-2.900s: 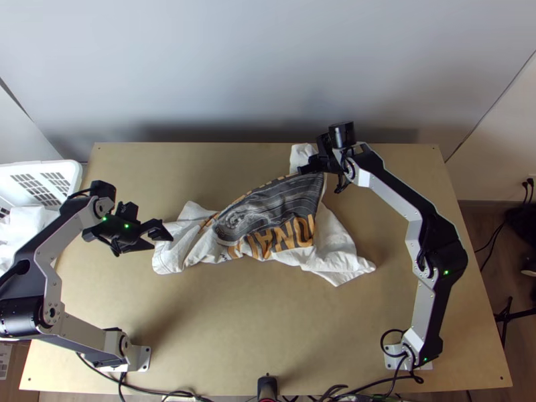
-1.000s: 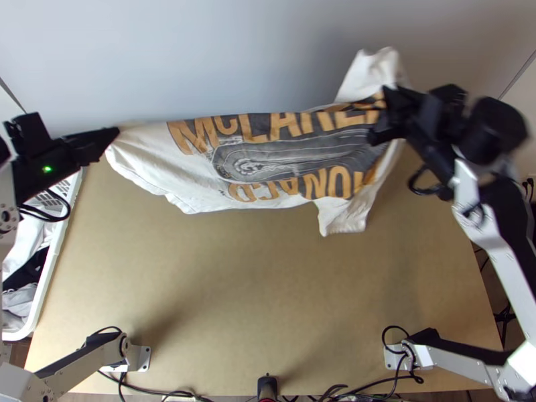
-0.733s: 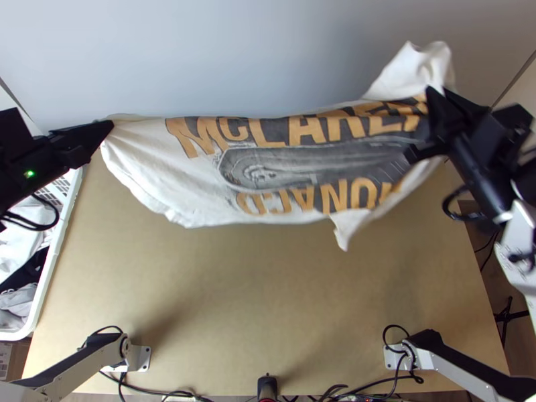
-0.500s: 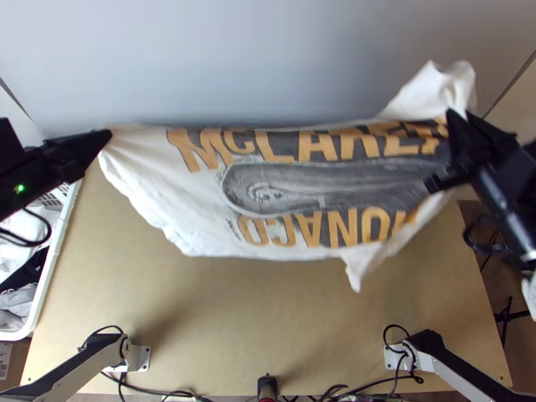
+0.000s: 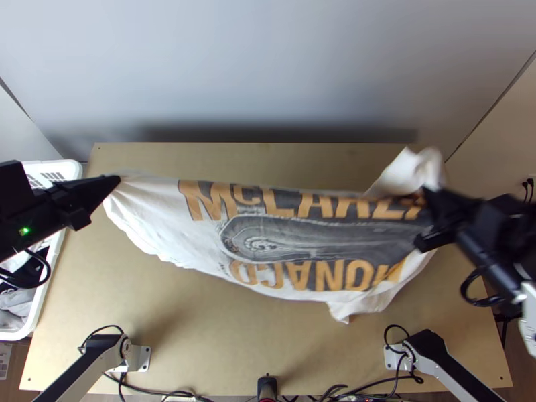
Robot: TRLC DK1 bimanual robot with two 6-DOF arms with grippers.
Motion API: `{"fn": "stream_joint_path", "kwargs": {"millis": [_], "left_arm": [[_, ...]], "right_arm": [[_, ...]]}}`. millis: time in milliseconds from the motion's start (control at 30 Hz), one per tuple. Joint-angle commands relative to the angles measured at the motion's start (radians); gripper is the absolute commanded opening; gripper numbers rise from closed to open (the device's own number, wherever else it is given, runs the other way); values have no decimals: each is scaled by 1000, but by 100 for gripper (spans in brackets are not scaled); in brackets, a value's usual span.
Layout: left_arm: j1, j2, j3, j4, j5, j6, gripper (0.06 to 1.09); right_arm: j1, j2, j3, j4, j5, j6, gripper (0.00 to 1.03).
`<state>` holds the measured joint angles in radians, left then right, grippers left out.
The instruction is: Fold the t-shirt
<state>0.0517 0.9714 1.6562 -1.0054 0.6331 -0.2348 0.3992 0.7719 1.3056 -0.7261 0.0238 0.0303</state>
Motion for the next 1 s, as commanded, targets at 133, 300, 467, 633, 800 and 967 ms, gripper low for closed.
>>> {"fn": "stream_joint_path", "kwargs": {"millis": [133,300,467,633,800,967], "left_arm": [[-1,10,-33,-19,4,19,9],[0,27,-30,-19,2,32,9],[0,44,-30,-19,2,45,9],[0,61,-30,-18,2,51,9],[0,72,-30,-16,2,55,9],[2,75,-35,-18,-1,66,9]], "right_arm": [[15,1,-437,30,-102,120,3],[27,-5,-566,157,-120,152,24],[12,102,-502,139,-117,97,95],[-13,270,-411,179,-120,108,95],[-31,590,-230,36,-229,180,98],[-5,768,-63,17,-268,206,98]]}}
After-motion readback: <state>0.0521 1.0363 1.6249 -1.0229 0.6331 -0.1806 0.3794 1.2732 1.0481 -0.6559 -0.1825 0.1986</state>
